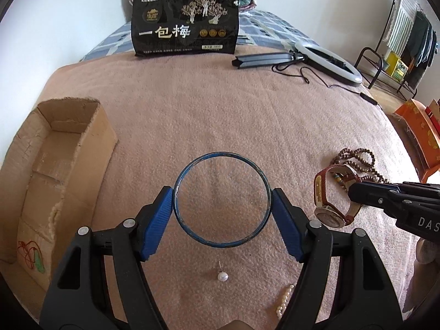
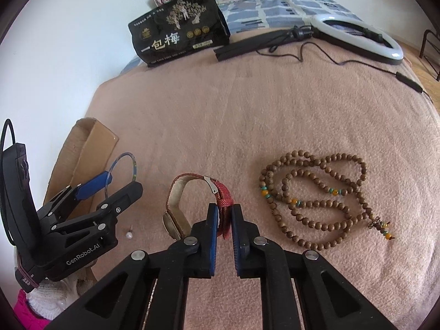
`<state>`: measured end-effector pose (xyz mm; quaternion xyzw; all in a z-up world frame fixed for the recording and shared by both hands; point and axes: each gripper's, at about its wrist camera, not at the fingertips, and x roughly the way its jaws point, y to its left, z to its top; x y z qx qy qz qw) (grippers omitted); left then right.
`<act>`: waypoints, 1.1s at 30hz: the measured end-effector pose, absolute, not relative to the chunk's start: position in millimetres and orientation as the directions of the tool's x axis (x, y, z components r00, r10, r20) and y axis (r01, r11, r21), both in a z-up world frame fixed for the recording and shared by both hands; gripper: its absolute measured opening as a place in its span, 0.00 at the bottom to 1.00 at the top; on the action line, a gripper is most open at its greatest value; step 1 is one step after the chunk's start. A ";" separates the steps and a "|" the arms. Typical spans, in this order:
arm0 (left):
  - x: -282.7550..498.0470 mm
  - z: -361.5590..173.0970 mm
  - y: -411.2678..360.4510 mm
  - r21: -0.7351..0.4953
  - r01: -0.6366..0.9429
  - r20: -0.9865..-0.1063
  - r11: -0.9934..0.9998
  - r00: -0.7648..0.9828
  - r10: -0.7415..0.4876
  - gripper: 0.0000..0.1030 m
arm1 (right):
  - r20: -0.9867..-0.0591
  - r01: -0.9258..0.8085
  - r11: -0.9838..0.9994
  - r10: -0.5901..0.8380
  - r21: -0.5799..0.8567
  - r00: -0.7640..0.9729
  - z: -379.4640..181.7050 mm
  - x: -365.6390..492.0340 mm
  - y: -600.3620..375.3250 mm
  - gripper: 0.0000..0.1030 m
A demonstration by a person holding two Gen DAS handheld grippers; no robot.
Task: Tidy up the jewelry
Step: 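Close left tool on blue bangle while right tool grips the watch strap, then carry bangle with left tool while right tool carries watch over box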
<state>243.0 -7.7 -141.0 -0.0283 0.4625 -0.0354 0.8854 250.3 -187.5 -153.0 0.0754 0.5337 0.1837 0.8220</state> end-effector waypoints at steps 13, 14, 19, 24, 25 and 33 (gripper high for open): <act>217.2 -92.0 18.8 -0.107 0.014 -0.757 0.994 0.647 -0.091 0.72 | -0.807 -0.261 0.926 0.369 0.275 0.460 -104.1 231.4 -172.7 0.07; 215.4 -88.3 22.3 -0.106 0.012 -0.753 0.994 0.652 -0.088 0.72 | -0.804 -0.266 0.925 0.370 0.271 0.466 -100.4 230.2 -169.7 0.07; 208.5 -72.1 42.4 -0.102 -0.008 -0.739 0.995 0.670 -0.071 0.72 | -0.785 -0.304 0.921 0.371 0.244 0.495 -82.8 224.8 -150.5 0.07; 203.1 -56.2 66.8 -0.099 -0.035 -0.728 0.995 0.684 -0.048 0.72 | -0.769 -0.332 0.912 0.387 0.240 0.509 -69.9 222.8 -133.7 0.07; 202.2 -53.7 71.4 -0.098 -0.041 -0.726 0.994 0.686 -0.043 0.72 | -0.767 -0.335 0.911 0.391 0.242 0.509 -68.3 223.0 -130.6 0.07; 193.2 -29.9 116.2 -0.090 -0.092 -0.705 0.992 0.710 0.002 0.72 | -0.756 -0.372 0.896 0.416 0.244 0.506 -58.2 224.9 -101.0 0.07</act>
